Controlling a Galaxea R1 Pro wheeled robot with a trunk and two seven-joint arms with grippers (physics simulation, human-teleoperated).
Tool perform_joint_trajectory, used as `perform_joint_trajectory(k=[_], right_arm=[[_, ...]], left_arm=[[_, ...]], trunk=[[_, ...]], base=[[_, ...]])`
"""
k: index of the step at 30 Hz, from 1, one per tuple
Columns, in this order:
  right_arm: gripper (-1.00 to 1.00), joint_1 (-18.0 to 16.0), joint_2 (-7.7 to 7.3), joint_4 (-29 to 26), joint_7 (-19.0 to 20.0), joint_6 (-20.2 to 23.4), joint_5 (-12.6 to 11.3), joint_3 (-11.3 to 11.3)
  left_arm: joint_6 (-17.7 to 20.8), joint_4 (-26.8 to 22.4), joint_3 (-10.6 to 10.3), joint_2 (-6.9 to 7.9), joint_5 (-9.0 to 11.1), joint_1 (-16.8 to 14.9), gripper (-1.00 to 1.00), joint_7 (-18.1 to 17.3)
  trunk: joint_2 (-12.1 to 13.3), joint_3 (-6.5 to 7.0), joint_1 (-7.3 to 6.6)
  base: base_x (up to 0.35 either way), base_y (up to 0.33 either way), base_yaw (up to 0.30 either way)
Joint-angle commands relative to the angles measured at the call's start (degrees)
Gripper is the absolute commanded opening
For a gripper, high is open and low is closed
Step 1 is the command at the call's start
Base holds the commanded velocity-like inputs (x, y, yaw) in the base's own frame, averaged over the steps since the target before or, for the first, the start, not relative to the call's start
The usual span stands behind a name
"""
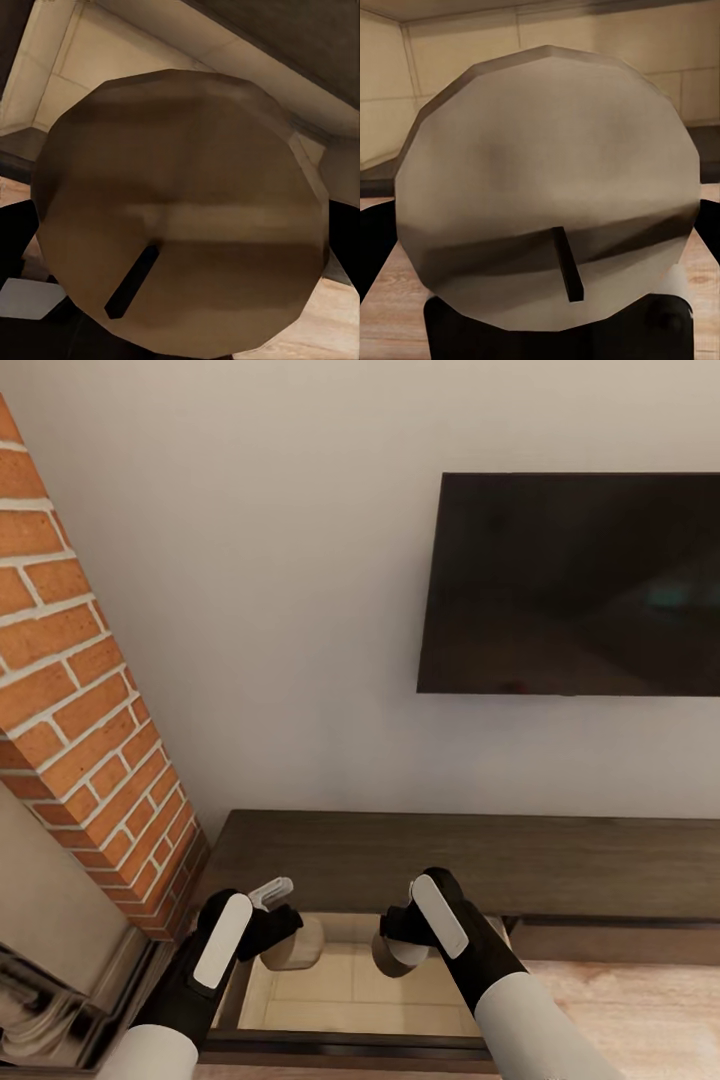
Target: Place each of the two pumpkins and all three candles from the living room inside a cabinet in the living room (use any cabinet), then make sure every cabinet is closed, and position the cauldron so it is next to a table in the living room.
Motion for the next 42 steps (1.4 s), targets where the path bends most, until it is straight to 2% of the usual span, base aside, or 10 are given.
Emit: perform_joint_trajectory(k=[1,6,10,12,15,20,23,29,36,42], right_arm=[[-1.0,0.0,0.0,0.01,0.01,-0.06,-0.03,0.0],[-1.0,-0.01,0.0,0.03,0.06,-0.12,0.05,0.07],[-1.0,0.0,0.0,0.03,0.07,-0.13,0.06,0.16],[-1.0,0.01,0.0,0.03,0.07,-0.13,0.1,0.76],[-1.0,0.0,0.0,0.03,0.07,-1.27,0.12,2.72],[-1.0,-0.01,0.0,0.09,0.08,-5.37,-0.06,6.81],[-1.0,-0.01,0.0,0.11,0.07,-5.85,-0.04,7.81],[-1.0,-0.03,0.0,1.21,0.14,-6.01,-0.05,8.14],[-1.0,-0.09,0.0,1.85,0.16,-6.02,-0.02,8.09],[-1.0,-0.1,0.0,1.93,0.16,-6.09,-0.02,8.08]], left_arm=[[-0.99,0.34,-0.04,-0.11,-0.3,0.0,-1.0,0.01],[-4.04,2.15,-0.09,-1.55,-3.86,0.0,-1.0,1.59],[-4.6,2.56,-0.13,-2.79,-5.23,0.0,-1.0,2.36],[-4.95,2.62,-0.43,-3.17,-6.04,0.0,-1.0,3.03],[-5.67,2.65,-2.01,-3.38,-7.02,0.0,-1.0,4.45],[-7.42,2.76,-3.03,-3.44,-7.34,0.0,-1.0,5.15],[-7.61,2.81,-3.13,-3.45,-7.37,0.0,-1.0,5.29],[-7.67,2.83,-3.45,-3.68,-7.38,0.0,-1.0,5.57],[-7.69,2.83,-7.03,-4.04,-7.36,0.0,-1.0,5.71],[-7.66,2.83,-7.51,-4.04,-7.31,0.0,-1.0,5.67]], trunk=[[-0.42,-0.18,0.22],[-2.42,-1.08,1.32],[-4.03,-1.8,2.2],[-4.83,-2.16,2.64],[-6.03,-2.7,3.3],[-8.04,-3.6,4.4],[-9.24,-4.13,5.06],[-11.65,-5.21,6.37],[-14.46,-6.47,7.91],[-16.86,-7.54,9.23]], base=[[0.0,0.0,0.0],[0.0,0.0,0.0],[0.0,0.0,0.0],[0.0,0.0,0.0],[0.0,0.0,0.0],[0.0,0.0,0.0],[0.0,0.0,0.0],[0.0,0.0,0.0],[0.0,0.0,0.0],[0.0,0.0,0.0]])
